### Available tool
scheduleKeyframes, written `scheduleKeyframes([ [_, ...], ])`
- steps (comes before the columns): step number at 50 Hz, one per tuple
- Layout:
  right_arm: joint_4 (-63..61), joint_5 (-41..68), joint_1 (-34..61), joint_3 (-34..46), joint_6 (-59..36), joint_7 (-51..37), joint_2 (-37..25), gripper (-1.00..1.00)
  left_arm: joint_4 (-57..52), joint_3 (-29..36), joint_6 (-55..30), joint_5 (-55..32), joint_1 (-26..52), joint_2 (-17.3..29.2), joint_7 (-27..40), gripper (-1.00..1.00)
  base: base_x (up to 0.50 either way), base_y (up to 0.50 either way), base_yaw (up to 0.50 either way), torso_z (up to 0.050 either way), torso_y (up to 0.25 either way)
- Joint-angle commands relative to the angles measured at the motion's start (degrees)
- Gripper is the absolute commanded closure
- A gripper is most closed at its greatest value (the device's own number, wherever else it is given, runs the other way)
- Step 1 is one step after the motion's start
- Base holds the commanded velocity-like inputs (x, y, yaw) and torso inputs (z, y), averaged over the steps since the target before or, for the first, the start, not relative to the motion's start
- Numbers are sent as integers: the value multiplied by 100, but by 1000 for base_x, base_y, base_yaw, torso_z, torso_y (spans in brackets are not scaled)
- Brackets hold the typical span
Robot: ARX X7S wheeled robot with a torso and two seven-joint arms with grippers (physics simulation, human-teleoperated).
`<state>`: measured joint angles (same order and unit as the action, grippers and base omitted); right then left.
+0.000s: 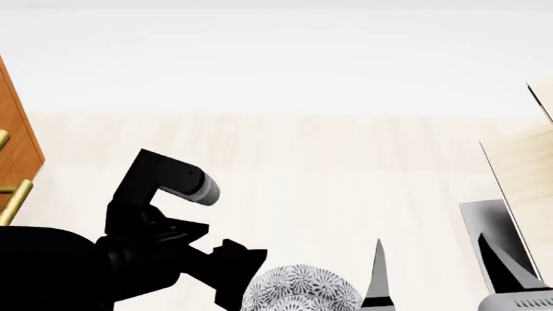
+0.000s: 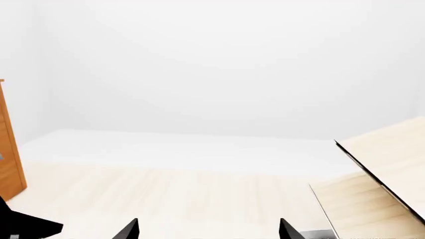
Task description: Close the top drawer of the cabinet and put the bowl on top of it.
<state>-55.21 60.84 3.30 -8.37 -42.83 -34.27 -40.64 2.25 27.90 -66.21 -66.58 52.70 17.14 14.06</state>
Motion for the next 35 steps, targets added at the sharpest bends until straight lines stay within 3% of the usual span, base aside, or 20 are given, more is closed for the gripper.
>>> scheduleKeyframes([
  [1, 3, -86, -116, 21, 92, 45, 6, -100, 427, 231, 291, 317, -120, -27, -256, -100, 0, 0, 0, 0, 0],
  [35, 49, -49, -30, 108, 187, -27, -58, -100, 776, 1048, 755, 958, -509, -114, -685, -100, 0, 0, 0, 0, 0],
])
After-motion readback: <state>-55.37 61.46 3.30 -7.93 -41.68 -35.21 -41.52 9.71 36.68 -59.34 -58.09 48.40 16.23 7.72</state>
